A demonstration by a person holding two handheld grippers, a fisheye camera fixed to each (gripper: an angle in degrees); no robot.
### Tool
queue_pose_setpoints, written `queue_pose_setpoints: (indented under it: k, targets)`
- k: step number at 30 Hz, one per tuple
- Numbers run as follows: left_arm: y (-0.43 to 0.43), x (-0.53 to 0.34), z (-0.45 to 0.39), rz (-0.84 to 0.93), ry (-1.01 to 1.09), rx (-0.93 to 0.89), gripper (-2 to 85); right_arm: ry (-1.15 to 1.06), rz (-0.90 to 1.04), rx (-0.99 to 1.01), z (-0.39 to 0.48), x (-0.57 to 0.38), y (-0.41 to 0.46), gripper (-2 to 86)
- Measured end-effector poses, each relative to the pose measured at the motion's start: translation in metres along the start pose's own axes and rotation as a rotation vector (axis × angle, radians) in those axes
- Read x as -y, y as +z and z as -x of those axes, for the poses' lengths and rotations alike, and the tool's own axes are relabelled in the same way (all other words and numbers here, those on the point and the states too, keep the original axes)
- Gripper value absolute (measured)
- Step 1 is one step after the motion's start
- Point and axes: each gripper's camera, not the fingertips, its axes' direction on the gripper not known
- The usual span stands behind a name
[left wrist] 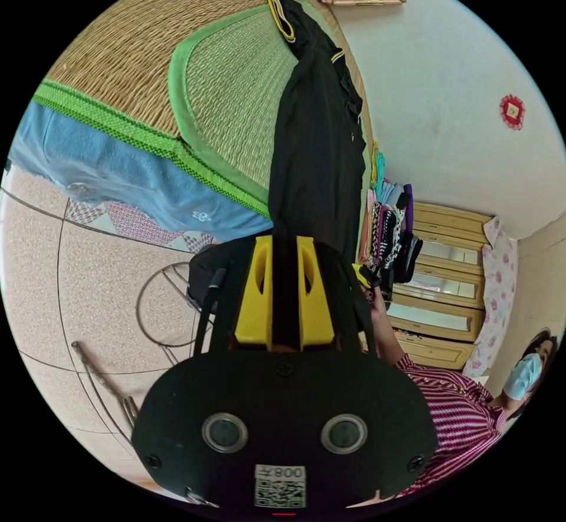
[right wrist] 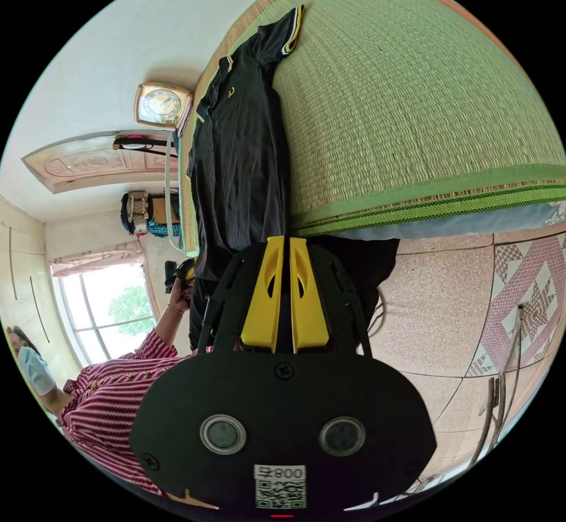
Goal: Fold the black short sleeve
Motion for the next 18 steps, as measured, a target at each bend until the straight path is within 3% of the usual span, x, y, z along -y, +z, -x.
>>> queue_pose_setpoints:
  k: [9, 18]
  targets:
    - [-0.046, -0.023, -0.038, -0.081, 0.082, 0.027, 2.7, -0.019, -0.01, 0.03, 0.006, -0.002, -0.012, 1.5]
    - [-0.05, -0.057, -0.05, -0.08, 0.027, 0.104, 2.9, 0.037, -0.016, 0.049, -0.011, 0.0, -0.021, 1.3]
